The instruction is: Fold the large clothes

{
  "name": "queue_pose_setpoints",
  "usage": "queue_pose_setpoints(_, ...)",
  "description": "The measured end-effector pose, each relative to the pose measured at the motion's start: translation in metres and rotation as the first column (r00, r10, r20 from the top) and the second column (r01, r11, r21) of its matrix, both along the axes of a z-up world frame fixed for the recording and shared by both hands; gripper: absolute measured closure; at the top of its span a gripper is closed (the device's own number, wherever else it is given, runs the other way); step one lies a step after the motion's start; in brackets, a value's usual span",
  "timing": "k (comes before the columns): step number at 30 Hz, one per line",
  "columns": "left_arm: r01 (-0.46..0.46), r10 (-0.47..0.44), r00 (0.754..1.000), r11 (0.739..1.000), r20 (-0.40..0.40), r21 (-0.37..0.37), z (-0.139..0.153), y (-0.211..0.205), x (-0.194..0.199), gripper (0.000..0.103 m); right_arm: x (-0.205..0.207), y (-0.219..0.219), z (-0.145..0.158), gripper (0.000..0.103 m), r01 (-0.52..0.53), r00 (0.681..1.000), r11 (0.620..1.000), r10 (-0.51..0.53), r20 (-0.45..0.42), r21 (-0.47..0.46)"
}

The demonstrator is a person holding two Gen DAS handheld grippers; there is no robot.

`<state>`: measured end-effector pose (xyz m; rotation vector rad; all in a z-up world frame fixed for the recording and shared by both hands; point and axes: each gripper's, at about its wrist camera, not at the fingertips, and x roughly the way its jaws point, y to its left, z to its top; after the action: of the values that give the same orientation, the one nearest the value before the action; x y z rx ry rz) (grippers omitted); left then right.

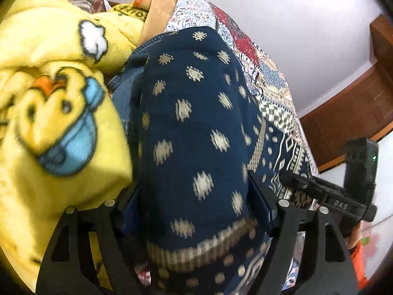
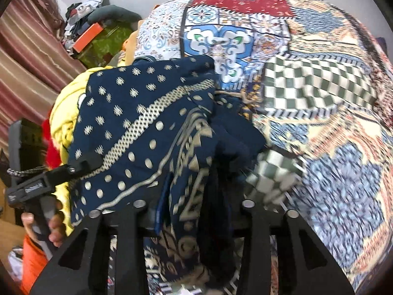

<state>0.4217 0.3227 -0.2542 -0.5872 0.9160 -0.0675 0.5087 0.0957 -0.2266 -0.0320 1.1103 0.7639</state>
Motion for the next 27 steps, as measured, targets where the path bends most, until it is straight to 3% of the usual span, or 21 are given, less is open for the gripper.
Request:
queue_pose_setpoints(2, 0.013, -0.013, 1.000, 0.997, 0.003, 0.070, 0.006, -0.009, -0.011, 0.025, -0.010, -0.013, 0.004, 0.063, 0.009, 1.000, 1.000, -0.009, 0.003, 0.000)
queue_pose_setpoints(7, 0.017, -0.013, 0.999, 0.991, -0.030, 0.134, 0.011, -0.027, -0.047, 0.025, -0.038, -0.030, 0.016, 0.063, 0.029, 0.999, 1.000, -0.029, 0.037, -0.008)
queue_pose_setpoints(10, 0.014, 0.000, 0.998, 0.977, -0.068, 0.211, 0.011, -0.038, -0.071, 0.025, -0.056, -0.040, 0.028, 0.063, 0.034, 0.997, 0.999, -0.032, 0.076, -0.023)
queue_pose_setpoints(14, 0.017, -0.002, 0.998, 0.962, -0.055, 0.272, 0.034, -0.055, -0.102, 0.025, -0.079, -0.053, 0.061, 0.063, 0.034, 0.987, 0.999, -0.038, 0.156, 0.025)
queue_pose_setpoints(18, -0.014, -0.009, 0.998, 0.943, 0.067, 0.332, 0.093, -0.077, -0.134, 0.025, -0.111, -0.067, 0.112, 0.063, 0.012, 0.963, 0.996, -0.036, 0.268, 0.090)
queue_pose_setpoints(21, -0.050, -0.026, 0.980, 0.926, 0.195, 0.373, 0.148, -0.095, -0.161, 0.025, -0.139, -0.078, 0.153, 0.063, 0.000, 0.928, 0.989, -0.054, 0.368, 0.145)
queue_pose_setpoints(24, -0.102, -0.047, 0.943, 0.903, 0.330, 0.418, 0.201, -0.120, -0.188, 0.025, -0.176, -0.091, 0.193, 0.063, -0.021, 0.882, 0.976, -0.084, 0.464, 0.215)
queue_pose_setpoints(27, -0.159, -0.073, 0.885, 0.881, 0.460, 0.446, 0.247, -0.147, -0.225, 0.025, -0.210, -0.101, 0.222, 0.063, -0.051, 0.841, 0.958, -0.111, 0.529, 0.283)
